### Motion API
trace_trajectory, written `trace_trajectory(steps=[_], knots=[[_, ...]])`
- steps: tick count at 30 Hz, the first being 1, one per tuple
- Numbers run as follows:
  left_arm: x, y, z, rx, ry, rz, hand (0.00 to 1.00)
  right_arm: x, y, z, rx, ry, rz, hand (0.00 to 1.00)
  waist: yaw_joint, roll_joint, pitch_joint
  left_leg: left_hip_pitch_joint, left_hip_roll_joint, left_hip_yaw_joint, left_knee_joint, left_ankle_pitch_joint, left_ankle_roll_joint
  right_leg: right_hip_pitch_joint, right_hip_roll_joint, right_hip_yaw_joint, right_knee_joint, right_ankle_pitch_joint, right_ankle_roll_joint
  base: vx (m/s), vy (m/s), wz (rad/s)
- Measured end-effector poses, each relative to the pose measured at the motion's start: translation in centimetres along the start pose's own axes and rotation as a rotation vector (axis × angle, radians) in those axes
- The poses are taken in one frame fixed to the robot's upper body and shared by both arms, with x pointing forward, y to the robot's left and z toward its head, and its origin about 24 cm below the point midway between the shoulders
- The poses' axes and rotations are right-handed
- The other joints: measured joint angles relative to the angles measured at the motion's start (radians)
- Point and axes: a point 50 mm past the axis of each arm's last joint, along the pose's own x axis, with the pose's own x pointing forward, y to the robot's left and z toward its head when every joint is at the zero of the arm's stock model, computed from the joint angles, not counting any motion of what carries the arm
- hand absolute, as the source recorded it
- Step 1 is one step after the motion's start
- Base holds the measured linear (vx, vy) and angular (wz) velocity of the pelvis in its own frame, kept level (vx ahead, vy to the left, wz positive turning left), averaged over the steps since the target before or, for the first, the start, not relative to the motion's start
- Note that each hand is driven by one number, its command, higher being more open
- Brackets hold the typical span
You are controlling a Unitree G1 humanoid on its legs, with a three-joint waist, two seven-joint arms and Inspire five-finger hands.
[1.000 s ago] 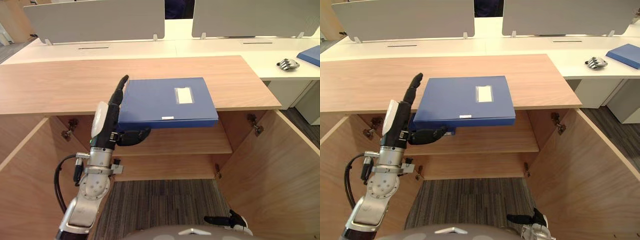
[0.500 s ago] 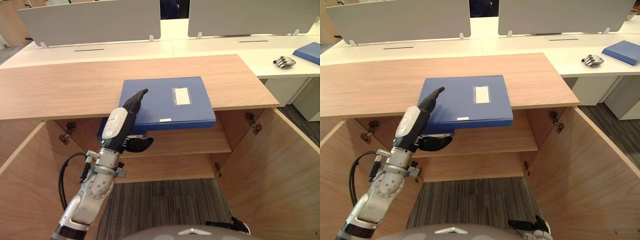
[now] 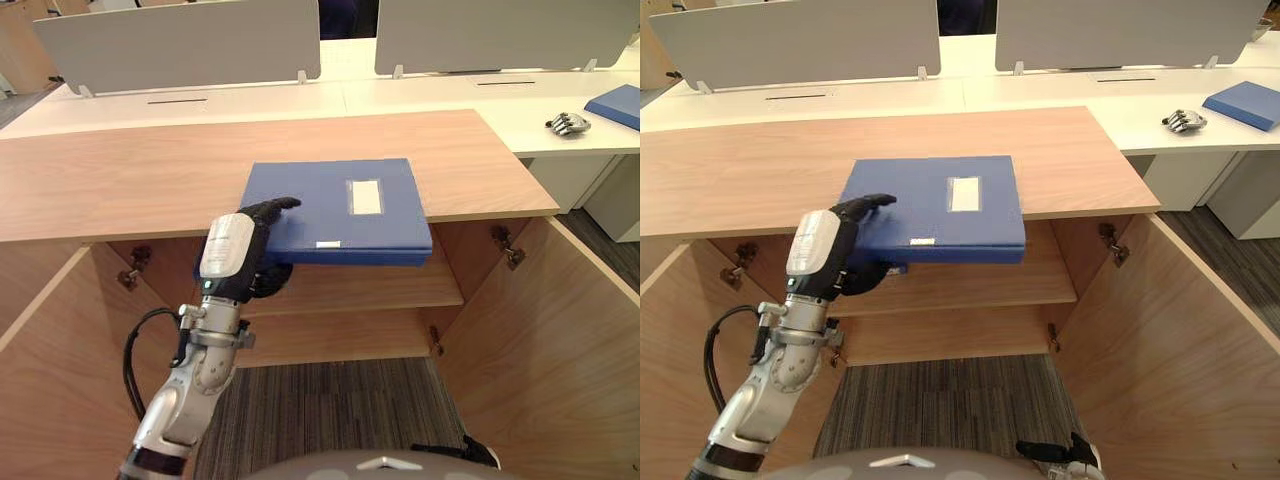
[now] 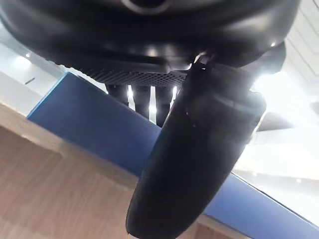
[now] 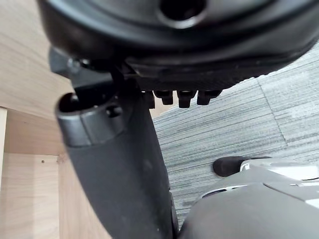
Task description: Walk over to the cabinet, pick up the folder, carry it to the office cabinet, place the folder inside the office cabinet, then close the office cabinet door
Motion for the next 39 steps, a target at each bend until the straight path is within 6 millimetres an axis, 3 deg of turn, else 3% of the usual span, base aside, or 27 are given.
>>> trace_trajectory(steps=[4,14,17,25,31,35,39], knots=[[0.9,0.3,0.5,-0.010,-0.018,0.060,0.00,0.0,0.0,0.0,0.000,0.001,0.000,1.00,-0.006,0.000,0.000,0.000,-0.002,0.000,0.000,0.000,0.000,0.004,-0.001,0.000,-0.010,0.006,0.003,-0.03,0.007,-0.01],[0.8,0.0,0.5,-0.057,0.022,0.082,0.00,0.0,0.3,0.1,-0.026,-0.008,0.008,1.00,-0.011,-0.005,0.004,-0.001,-0.003,0.001,0.000,0.000,0.000,0.016,-0.001,-0.001,-0.037,0.019,0.003,-0.02,0.001,0.00],[1.0,0.3,0.8,-0.151,0.059,0.140,0.00,-0.1,0.5,0.7,0.002,-0.033,0.006,1.00,-0.011,-0.006,0.004,-0.001,-0.002,0.006,0.000,-0.001,0.000,0.014,-0.001,0.008,-0.037,0.020,0.006,-0.03,0.004,-0.05],[0.2,4.1,2.1,-0.385,0.103,0.398,0.00,-2.6,3.3,6.5,0.143,-0.359,0.089,1.00,-0.014,-0.012,0.012,-0.010,0.006,0.030,0.008,-0.010,0.000,-0.008,0.008,0.038,-0.025,0.021,0.006,-0.02,-0.003,-0.10],[-1.3,8.7,2.3,-0.525,0.108,0.734,0.00,-7.0,3.4,12.7,0.275,-0.713,0.133,1.00,-0.007,-0.015,0.023,-0.013,0.007,0.030,0.034,-0.029,0.000,-0.005,0.005,0.041,-0.024,0.019,0.006,-0.02,0.003,-0.01],[-2.5,9.8,2.1,-0.607,0.119,0.834,0.00,-9.8,2.7,15.0,0.364,-0.881,0.152,1.00,-0.001,-0.014,0.029,-0.015,0.007,0.030,0.042,-0.036,0.000,-0.004,0.004,0.042,-0.023,0.018,0.006,-0.01,0.002,0.00],[-3.3,9.4,1.8,-0.753,0.152,0.834,0.00,-13.1,2.1,17.4,0.429,-1.064,0.185,1.00,-0.001,-0.017,0.035,-0.016,0.007,0.030,0.044,-0.038,-0.001,-0.004,0.003,0.042,-0.023,0.018,0.007,0.00,0.000,0.00]])
